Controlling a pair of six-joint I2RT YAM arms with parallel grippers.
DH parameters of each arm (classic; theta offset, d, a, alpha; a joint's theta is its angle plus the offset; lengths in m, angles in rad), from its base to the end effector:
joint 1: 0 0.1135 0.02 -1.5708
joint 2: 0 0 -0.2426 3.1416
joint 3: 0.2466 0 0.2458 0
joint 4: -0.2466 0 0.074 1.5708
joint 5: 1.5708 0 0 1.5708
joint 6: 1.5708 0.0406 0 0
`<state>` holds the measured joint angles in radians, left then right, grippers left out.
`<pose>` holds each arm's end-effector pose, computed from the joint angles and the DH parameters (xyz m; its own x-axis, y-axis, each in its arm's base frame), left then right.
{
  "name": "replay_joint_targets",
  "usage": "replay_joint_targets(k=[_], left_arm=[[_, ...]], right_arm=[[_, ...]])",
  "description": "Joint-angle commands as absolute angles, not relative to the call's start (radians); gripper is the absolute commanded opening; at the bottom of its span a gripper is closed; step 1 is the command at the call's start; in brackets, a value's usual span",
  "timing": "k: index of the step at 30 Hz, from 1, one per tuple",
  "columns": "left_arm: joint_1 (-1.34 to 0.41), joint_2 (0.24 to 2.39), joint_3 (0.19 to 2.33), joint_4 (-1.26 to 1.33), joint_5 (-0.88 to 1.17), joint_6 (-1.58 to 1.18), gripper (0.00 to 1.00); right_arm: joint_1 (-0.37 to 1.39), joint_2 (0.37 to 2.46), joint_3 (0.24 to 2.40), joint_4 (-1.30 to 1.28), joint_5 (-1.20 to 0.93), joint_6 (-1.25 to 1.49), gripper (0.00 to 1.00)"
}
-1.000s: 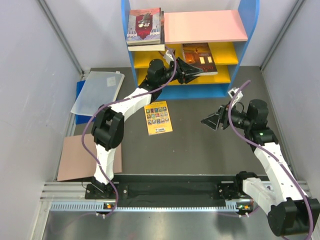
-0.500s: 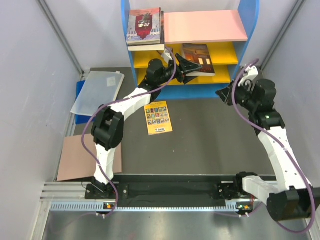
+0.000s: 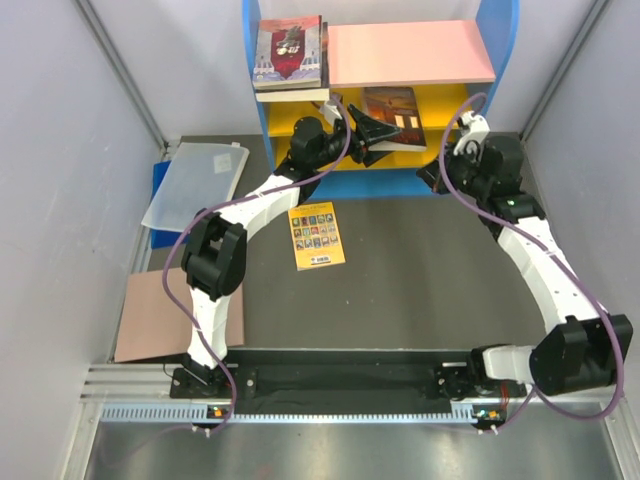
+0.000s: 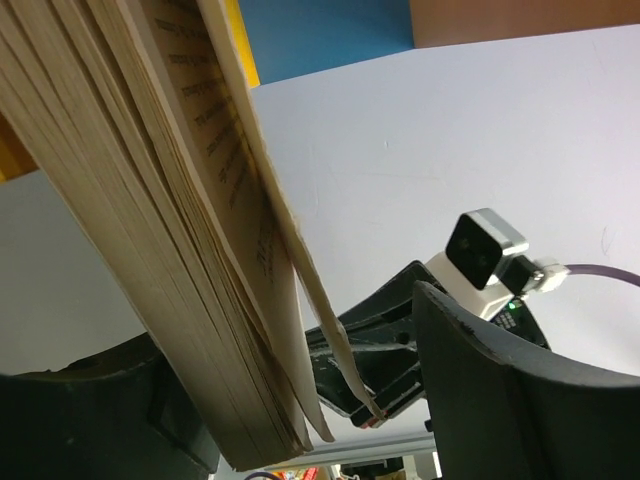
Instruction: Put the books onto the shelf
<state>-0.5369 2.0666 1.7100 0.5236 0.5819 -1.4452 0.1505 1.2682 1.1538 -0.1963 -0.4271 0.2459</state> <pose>0.4063 -0.2678 0.3178 -0.8681 -0.4478 -0.2142 0.2536 -0.0292 -0.9669 0.2911 0.0612 0.3436 -0.4213 0.1602 -0.8926 -0.4370 0.8266 0.3546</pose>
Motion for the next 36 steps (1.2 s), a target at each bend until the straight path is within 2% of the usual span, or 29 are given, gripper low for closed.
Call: replay_joint_targets(k=[1,11,36], left_arm=[[-0.526,1.994,1.717,0.641,0.568,-1.428,0.72],[-0.528,1.979,1.717,0.629,0.558,-1.397,0.80],[-0.514,1.979,1.718,0.643,0.581,-1.411,0.85]], right_arm=[[0.207,1.299,1.268,-0.115,-0.410,0.238,0.00],[0.270,1.445,1.431,-0.140,-0.377,0.212,0.00],[0.307,1.601,1.523,-0.123,-0.382,0.198,0.00]])
